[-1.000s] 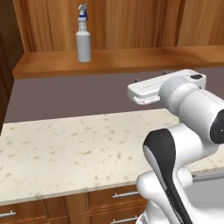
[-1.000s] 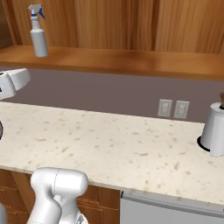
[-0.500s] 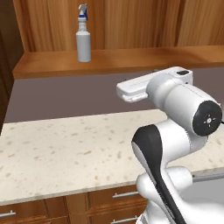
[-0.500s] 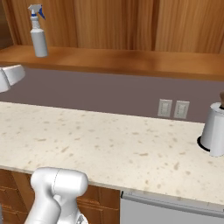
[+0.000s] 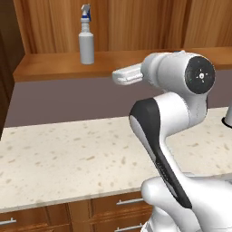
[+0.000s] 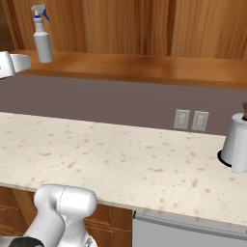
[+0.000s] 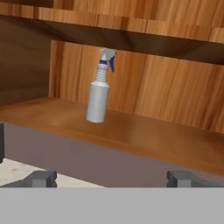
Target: Move the cutting board and knife to the sink. Then move spray from the cabinet to the counter.
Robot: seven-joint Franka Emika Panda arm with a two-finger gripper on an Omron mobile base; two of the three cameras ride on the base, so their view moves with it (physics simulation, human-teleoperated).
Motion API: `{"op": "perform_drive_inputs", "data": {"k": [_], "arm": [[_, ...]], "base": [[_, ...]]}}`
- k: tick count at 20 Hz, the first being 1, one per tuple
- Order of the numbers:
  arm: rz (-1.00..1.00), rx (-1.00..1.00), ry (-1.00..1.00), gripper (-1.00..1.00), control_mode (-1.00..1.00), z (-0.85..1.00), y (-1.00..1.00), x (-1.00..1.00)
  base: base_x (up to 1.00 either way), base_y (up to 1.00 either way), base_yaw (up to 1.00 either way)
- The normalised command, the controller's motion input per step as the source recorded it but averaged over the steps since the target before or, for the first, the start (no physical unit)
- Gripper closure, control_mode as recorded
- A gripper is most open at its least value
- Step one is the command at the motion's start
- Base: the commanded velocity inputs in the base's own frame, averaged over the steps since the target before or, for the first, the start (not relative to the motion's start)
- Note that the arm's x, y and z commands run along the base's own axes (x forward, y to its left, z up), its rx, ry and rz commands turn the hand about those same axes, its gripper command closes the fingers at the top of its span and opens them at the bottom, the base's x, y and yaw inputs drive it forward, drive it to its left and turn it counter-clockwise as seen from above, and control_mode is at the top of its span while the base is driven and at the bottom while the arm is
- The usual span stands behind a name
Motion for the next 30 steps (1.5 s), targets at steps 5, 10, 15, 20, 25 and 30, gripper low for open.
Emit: {"op": "perform_drive_inputs", "data": {"k": [5, 10, 15, 20, 25, 30], "arm": [[0.0, 0.1, 0.07, -1.0, -1.0, 0.11, 0.0, 0.2], [0.04, 0.14, 0.01, -1.0, -1.0, 0.24, 0.0, 0.26], [0.01, 0.05, 0.01, -1.0, -1.0, 0.05, -0.01, 0.19], [0.0, 0.0, 0.01, -1.0, -1.0, 0.0, 0.01, 0.37], [0.0, -0.01, 0.01, -1.0, -1.0, 0.06, 0.06, 0.41], [0.0, -0.01, 0.02, -1.0, -1.0, 0.14, 0.26, 0.43]], "base": [[0.0, 0.0, 0.0], [0.0, 0.0, 0.0], [0.0, 0.0, 0.0], [0.0, 0.0, 0.0], [0.0, 0.0, 0.0], [0.0, 0.0, 0.0]]}}
